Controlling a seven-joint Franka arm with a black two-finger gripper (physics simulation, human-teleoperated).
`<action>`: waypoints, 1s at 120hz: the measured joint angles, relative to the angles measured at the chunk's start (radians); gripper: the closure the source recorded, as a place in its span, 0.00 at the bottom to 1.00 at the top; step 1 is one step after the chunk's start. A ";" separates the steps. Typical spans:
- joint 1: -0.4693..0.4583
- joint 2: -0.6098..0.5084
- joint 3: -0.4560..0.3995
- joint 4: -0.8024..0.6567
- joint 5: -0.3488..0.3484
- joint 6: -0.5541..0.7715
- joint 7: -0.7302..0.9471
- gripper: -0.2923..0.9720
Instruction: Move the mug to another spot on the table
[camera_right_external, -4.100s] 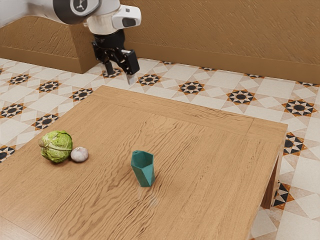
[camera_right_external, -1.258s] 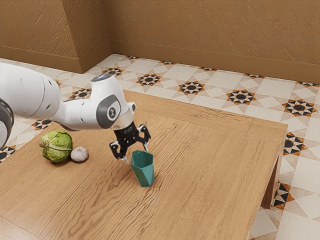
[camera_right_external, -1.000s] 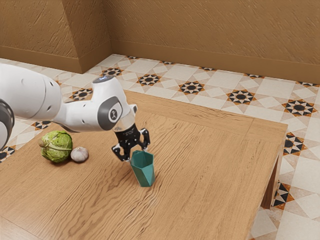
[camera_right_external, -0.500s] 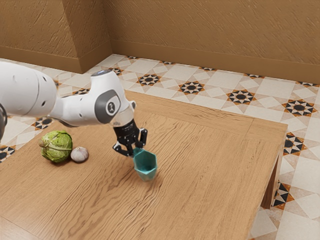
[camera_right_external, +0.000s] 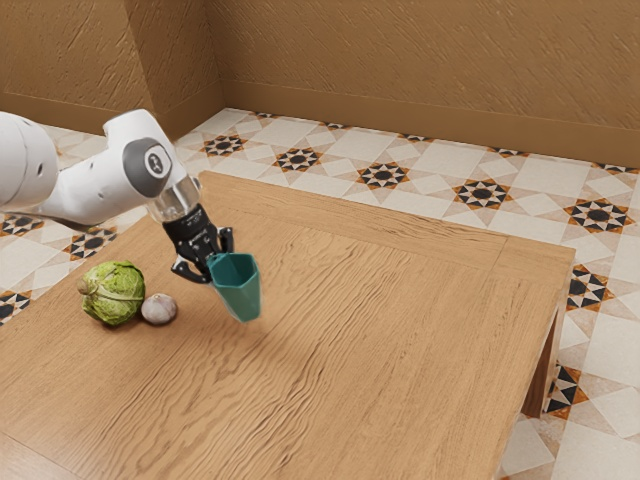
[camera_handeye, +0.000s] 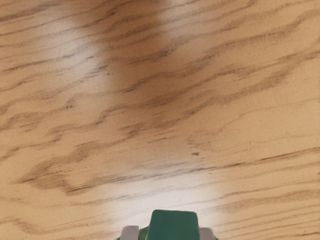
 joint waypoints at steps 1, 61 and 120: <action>0.002 0.000 0.002 0.001 -0.001 -0.002 0.002 0.84; 0.052 0.113 0.009 0.053 -0.083 -0.062 0.103 0.86; 0.054 0.157 -0.003 0.052 -0.129 -0.062 0.162 0.75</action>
